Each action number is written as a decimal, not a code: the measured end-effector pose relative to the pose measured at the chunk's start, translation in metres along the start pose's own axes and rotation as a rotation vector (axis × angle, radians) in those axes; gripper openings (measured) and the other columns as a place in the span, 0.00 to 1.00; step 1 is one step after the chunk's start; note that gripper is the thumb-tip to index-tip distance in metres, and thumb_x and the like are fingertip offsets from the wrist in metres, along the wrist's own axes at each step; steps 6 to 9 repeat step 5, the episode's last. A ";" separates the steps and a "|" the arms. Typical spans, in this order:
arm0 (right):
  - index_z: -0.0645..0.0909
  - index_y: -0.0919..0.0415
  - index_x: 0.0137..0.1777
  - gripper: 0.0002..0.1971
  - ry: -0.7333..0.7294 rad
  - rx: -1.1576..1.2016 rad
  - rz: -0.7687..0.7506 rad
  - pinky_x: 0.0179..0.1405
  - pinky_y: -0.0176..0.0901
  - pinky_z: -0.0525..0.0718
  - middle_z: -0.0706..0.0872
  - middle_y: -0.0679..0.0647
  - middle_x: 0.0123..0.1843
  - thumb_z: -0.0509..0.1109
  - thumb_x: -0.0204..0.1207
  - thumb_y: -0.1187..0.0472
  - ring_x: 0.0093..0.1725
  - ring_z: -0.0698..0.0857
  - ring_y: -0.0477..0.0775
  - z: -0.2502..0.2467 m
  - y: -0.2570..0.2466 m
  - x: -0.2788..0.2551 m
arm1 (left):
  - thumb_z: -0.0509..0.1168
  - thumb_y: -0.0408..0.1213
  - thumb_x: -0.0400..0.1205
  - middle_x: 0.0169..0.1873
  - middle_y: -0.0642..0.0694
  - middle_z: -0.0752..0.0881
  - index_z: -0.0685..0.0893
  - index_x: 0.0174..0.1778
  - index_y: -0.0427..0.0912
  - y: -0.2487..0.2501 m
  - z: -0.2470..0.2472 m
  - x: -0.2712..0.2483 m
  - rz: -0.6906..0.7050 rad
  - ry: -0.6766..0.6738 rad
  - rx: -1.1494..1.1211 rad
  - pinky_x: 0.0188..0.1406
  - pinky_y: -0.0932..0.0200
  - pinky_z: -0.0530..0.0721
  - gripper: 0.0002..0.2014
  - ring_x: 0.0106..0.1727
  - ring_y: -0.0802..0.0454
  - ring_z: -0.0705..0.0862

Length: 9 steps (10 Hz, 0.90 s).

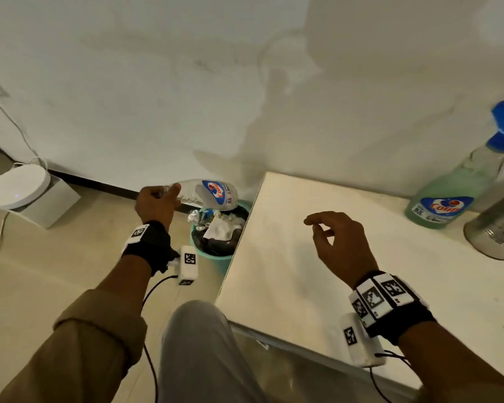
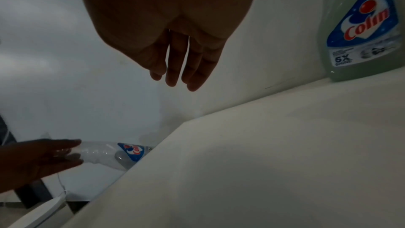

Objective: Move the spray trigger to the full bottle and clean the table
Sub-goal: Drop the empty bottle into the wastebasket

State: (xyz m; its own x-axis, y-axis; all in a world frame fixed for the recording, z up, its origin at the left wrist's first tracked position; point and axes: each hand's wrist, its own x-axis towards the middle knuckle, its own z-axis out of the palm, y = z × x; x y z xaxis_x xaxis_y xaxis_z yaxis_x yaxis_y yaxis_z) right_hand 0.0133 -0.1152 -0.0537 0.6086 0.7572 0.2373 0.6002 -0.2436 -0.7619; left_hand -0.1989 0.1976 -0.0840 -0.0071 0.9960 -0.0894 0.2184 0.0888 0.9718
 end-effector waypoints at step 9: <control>0.87 0.50 0.52 0.11 -0.090 -0.119 0.130 0.52 0.43 0.86 0.89 0.44 0.51 0.67 0.78 0.65 0.52 0.86 0.49 -0.019 0.034 -0.020 | 0.61 0.43 0.83 0.69 0.34 0.78 0.71 0.74 0.34 -0.079 0.015 -0.005 -0.241 -0.276 0.536 0.62 0.53 0.75 0.25 0.68 0.36 0.78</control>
